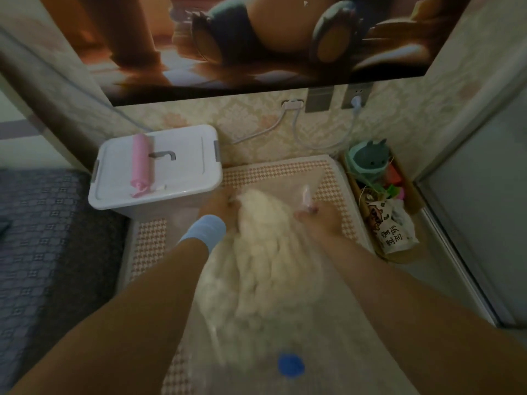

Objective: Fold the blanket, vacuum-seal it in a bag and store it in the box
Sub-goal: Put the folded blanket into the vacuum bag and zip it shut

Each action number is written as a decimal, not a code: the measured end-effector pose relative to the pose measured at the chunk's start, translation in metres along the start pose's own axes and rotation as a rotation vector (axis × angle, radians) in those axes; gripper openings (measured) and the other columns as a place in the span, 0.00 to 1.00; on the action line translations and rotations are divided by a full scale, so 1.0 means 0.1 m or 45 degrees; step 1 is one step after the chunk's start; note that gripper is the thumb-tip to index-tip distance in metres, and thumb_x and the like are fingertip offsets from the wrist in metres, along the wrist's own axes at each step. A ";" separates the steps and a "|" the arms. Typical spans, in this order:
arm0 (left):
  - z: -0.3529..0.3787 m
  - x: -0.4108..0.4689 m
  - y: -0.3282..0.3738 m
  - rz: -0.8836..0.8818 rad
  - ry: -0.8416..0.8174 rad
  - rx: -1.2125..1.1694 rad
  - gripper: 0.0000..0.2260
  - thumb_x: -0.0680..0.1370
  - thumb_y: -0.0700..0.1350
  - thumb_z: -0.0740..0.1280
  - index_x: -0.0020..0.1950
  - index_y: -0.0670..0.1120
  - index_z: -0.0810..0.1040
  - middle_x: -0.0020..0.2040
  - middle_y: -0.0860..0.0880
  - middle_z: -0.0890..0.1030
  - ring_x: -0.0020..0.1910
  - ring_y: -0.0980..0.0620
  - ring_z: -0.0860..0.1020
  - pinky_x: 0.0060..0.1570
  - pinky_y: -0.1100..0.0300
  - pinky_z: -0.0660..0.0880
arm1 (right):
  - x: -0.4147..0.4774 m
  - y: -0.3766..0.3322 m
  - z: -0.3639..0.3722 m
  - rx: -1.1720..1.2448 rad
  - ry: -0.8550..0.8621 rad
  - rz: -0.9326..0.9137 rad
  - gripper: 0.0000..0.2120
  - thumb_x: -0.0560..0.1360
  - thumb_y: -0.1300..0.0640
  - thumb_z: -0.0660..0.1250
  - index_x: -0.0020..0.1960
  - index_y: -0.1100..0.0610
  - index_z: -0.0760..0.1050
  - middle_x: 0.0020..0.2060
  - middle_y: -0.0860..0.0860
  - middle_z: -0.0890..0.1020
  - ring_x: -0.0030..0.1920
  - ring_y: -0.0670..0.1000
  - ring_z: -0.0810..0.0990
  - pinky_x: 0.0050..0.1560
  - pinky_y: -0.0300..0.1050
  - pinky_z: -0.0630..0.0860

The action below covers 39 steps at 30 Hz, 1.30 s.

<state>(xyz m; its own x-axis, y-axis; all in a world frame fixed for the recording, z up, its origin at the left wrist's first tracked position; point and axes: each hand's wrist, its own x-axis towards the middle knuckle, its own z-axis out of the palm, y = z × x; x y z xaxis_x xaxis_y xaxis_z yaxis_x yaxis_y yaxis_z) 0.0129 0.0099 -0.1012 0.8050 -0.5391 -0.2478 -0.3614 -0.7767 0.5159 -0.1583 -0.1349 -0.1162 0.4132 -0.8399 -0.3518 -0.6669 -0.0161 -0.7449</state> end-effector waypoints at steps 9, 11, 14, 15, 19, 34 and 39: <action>0.31 -0.42 -0.18 0.052 -0.339 0.386 0.44 0.71 0.68 0.64 0.75 0.64 0.35 0.78 0.54 0.36 0.77 0.43 0.43 0.71 0.36 0.52 | -0.09 0.22 0.30 -0.958 -0.583 -0.653 0.47 0.74 0.35 0.66 0.79 0.39 0.37 0.79 0.51 0.35 0.80 0.57 0.37 0.77 0.63 0.46; 0.41 -0.56 -0.43 -0.085 -0.627 0.420 0.48 0.70 0.64 0.69 0.73 0.66 0.32 0.77 0.54 0.33 0.77 0.38 0.43 0.72 0.38 0.54 | -0.27 0.40 0.46 -1.078 -0.688 -0.675 0.44 0.75 0.34 0.62 0.79 0.39 0.38 0.79 0.52 0.34 0.79 0.58 0.37 0.76 0.64 0.46; 0.36 -0.68 -0.72 -0.231 -0.839 0.616 0.43 0.73 0.64 0.65 0.76 0.63 0.38 0.78 0.52 0.38 0.77 0.41 0.50 0.73 0.44 0.57 | -0.58 0.47 0.64 -1.170 -0.596 -0.884 0.32 0.73 0.31 0.55 0.75 0.40 0.63 0.78 0.54 0.55 0.77 0.60 0.54 0.72 0.61 0.55; 0.30 -0.69 -0.75 -0.263 -0.824 0.626 0.38 0.75 0.65 0.62 0.77 0.62 0.42 0.79 0.51 0.43 0.77 0.43 0.52 0.73 0.44 0.57 | -0.63 0.39 0.68 -1.125 -0.477 -0.987 0.26 0.74 0.33 0.54 0.67 0.43 0.72 0.71 0.53 0.67 0.71 0.58 0.64 0.67 0.59 0.60; 0.06 -0.69 -0.57 -0.289 -0.783 0.646 0.28 0.80 0.64 0.52 0.78 0.58 0.52 0.78 0.50 0.55 0.76 0.45 0.57 0.73 0.49 0.55 | -0.50 0.02 0.75 -1.062 -0.113 -1.148 0.26 0.72 0.47 0.72 0.68 0.45 0.69 0.71 0.54 0.66 0.71 0.58 0.66 0.66 0.60 0.64; -0.99 0.06 -0.49 -0.120 -0.165 0.443 0.16 0.80 0.49 0.58 0.68 0.50 0.70 0.67 0.46 0.73 0.65 0.44 0.73 0.62 0.52 0.70 | -0.44 -1.33 1.08 -0.982 -0.357 -1.018 0.18 0.76 0.55 0.62 0.66 0.50 0.73 0.64 0.53 0.73 0.62 0.57 0.73 0.61 0.51 0.68; -1.42 0.52 -1.09 -0.135 -0.103 0.561 0.18 0.80 0.48 0.58 0.70 0.55 0.68 0.66 0.48 0.72 0.65 0.45 0.70 0.62 0.49 0.71 | -0.37 -1.91 1.86 -0.854 -0.576 -0.894 0.21 0.79 0.62 0.62 0.71 0.51 0.72 0.66 0.51 0.78 0.64 0.53 0.77 0.62 0.48 0.74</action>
<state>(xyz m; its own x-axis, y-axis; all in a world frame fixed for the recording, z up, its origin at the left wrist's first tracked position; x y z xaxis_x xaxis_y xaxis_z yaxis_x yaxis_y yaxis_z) 0.1612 0.1126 -0.0541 0.8151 -0.4593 -0.3529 -0.4589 -0.8839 0.0904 0.0687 0.0001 -0.0666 0.9365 -0.2499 -0.2459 -0.3383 -0.8282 -0.4469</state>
